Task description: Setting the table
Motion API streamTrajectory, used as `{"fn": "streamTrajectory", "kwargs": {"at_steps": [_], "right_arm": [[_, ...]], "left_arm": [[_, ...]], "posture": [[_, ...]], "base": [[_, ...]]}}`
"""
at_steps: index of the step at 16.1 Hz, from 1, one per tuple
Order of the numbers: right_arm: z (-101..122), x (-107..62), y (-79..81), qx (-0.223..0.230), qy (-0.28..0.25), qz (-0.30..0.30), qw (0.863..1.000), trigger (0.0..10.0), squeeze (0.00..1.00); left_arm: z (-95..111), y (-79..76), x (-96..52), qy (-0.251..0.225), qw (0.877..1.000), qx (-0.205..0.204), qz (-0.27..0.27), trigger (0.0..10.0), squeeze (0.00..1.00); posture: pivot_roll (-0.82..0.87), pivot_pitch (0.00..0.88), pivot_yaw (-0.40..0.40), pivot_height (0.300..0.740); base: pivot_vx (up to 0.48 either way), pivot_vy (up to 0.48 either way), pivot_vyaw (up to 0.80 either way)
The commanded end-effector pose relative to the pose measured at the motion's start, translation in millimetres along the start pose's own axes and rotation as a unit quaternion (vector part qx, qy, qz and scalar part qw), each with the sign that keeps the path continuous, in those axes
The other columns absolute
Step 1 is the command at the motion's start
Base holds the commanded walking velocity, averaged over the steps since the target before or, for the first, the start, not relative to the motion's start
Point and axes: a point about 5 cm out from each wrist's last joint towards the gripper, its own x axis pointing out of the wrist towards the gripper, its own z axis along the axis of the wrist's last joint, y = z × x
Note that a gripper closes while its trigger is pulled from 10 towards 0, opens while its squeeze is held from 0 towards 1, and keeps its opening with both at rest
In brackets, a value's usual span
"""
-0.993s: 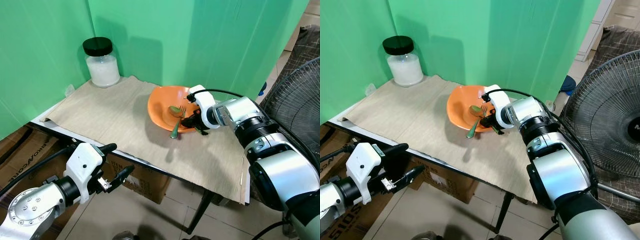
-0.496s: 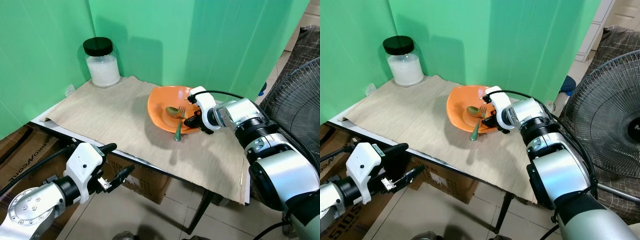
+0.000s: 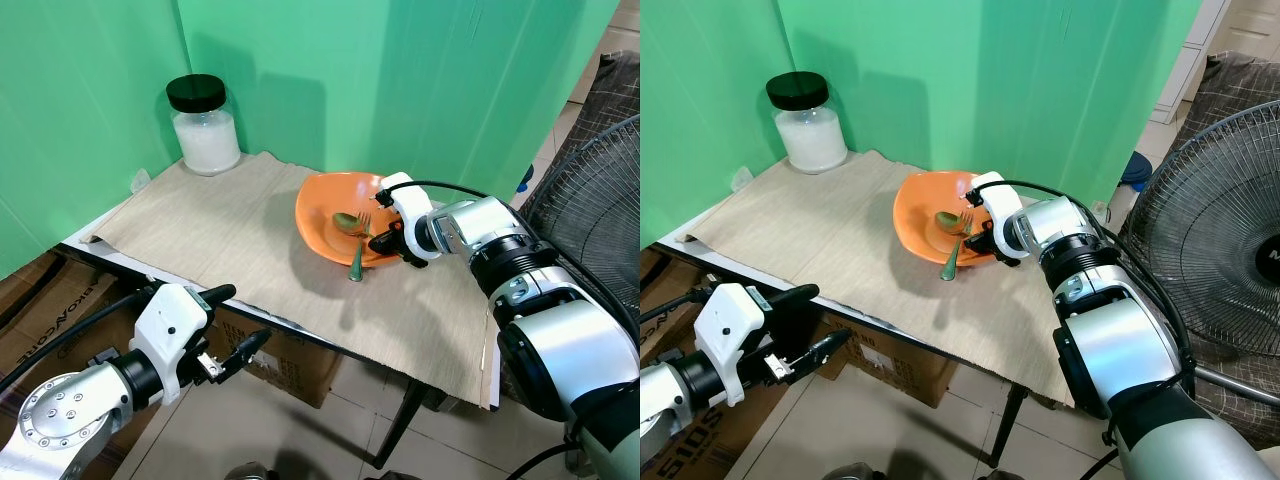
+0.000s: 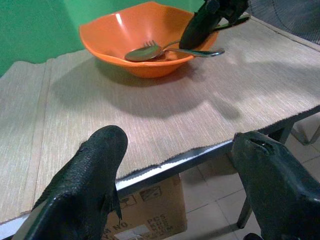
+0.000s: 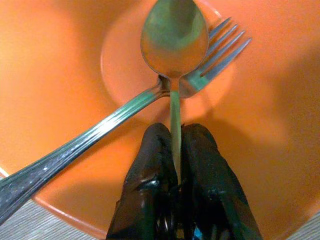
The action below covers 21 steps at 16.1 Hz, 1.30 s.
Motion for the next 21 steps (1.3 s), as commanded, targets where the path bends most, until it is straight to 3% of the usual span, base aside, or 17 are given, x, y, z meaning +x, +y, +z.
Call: {"fn": "streamTrajectory", "kwargs": {"at_steps": [1, 7, 9, 10, 12, 13, 14, 15, 17, 21], "right_arm": [[15, -7.4, -3.2, -0.006, -0.025, -0.014, 1.0, 0.0, 0.0], [37, -26.1, -14.2, -0.026, -0.077, -0.044, 0.996, 0.0, 0.0], [51, -40.8, -17.0, -0.012, -0.149, -0.028, 0.988, 0.0, 0.0], [58, -54.5, -20.3, -0.009, -0.234, -0.027, 0.972, 0.0, 0.0], [55, -73.2, -23.2, 0.007, -0.307, -0.026, 0.951, 0.0, 0.0], [42, -93.7, -16.4, 0.015, -0.372, -0.029, 0.928, 10.0, 0.0], [27, -112.2, -4.3, 0.04, -0.424, -0.026, 0.904, 10.0, 0.0], [12, -122.3, 6.3, 0.053, -0.449, -0.04, 0.891, 10.0, 0.0], [-12, -129.6, 20.7, 0.061, -0.461, -0.089, 0.881, 10.0, 0.0], [-53, -132.2, 43.7, 0.121, -0.467, -0.182, 0.857, 10.0, 0.0]], "left_arm": [[2, -0.2, 0.6, -0.004, 1.0, 0.007, -0.004, 10.0, 0.0], [2, 2.8, 0.4, -0.004, 1.0, 0.01, 0.003, 10.0, 0.0], [5, 3.6, 4.0, -0.012, 1.0, 0.014, 0.006, 10.0, 0.0], [9, 1.6, 8.2, -0.022, 1.0, 0.016, 0.008, 10.0, 0.0], [17, -1.3, 17.2, -0.043, 0.999, 0.015, 0.019, 10.0, 0.0], [26, -6.4, 30.9, -0.07, 0.997, 0.014, 0.035, 10.0, 0.0], [32, -8.6, 42.9, -0.087, 0.994, 0.01, 0.058, 10.0, 0.0], [35, -7.3, 50.7, -0.093, 0.992, 0.006, 0.082, 10.0, 0.0], [40, -6.0, 58.6, -0.107, 0.988, 0.002, 0.111, 10.0, 0.0], [41, -12.2, 67.8, -0.12, 0.98, -0.014, 0.159, 10.0, 0.0]], "posture": [[0.06, 0.0, -0.021, 0.74], [0.06, 0.0, -0.019, 0.74], [0.06, 0.0, -0.023, 0.74], [0.07, 0.0, -0.032, 0.74], [0.07, 0.0, -0.033, 0.74], [0.06, 0.0, -0.021, 0.74], [0.05, 0.0, -0.006, 0.74], [0.04, 0.0, 0.005, 0.74], [0.02, 0.0, 0.015, 0.74], [0.0, 0.0, 0.024, 0.74]], "base": [[0.0, 0.0, 0.0], [0.0, 0.0, 0.0], [0.0, 0.0, 0.0], [0.0, 0.0, 0.0], [0.0, 0.0, 0.0], [0.0, 0.0, 0.0], [0.0, 0.0, 0.0], [0.0, 0.0, 0.0], [0.0, 0.0, 0.0], [0.0, 0.0, -0.78]]}}
